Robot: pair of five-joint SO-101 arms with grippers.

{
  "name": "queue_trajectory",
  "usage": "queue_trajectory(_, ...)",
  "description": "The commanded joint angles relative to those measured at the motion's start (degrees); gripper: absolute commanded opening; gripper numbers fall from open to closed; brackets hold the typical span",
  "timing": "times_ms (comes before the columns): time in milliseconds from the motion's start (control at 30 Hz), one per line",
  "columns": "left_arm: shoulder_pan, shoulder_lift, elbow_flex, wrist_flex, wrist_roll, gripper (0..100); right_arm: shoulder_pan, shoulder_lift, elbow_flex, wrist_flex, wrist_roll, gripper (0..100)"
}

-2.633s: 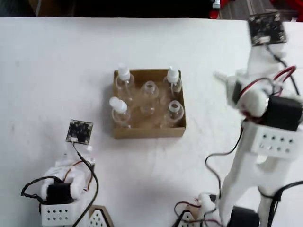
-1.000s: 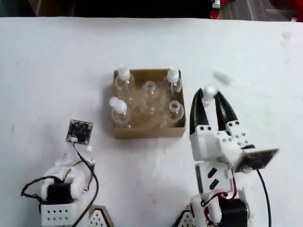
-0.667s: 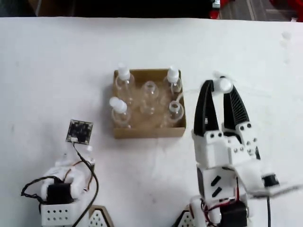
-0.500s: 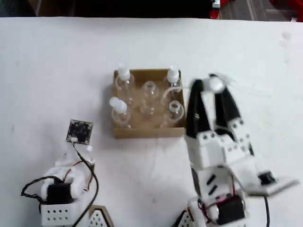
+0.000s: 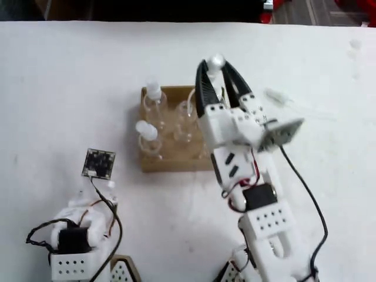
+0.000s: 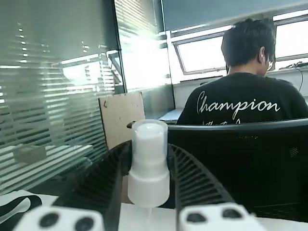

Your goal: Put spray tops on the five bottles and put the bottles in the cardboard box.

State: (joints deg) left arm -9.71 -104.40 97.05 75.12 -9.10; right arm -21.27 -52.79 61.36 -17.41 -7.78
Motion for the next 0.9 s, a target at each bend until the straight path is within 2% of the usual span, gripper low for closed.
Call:
queue_trajectory(0,0.75,-0.48,-0.09,-1.32,-0.35,3,-0.04,4.79,-6.68,-1.45,1.14,1.6)
queue_trajectory(200,0.75,-0.48,-0.09,-1.32,-0.35,3,0.31,9.89,-11.52,-1.45,1.14,1.6)
queue_trajectory(867,0.75,-0.48,-0.09,-1.32,-0.35,3,1.1,18.07,-11.43,-1.45,0.88,1.6)
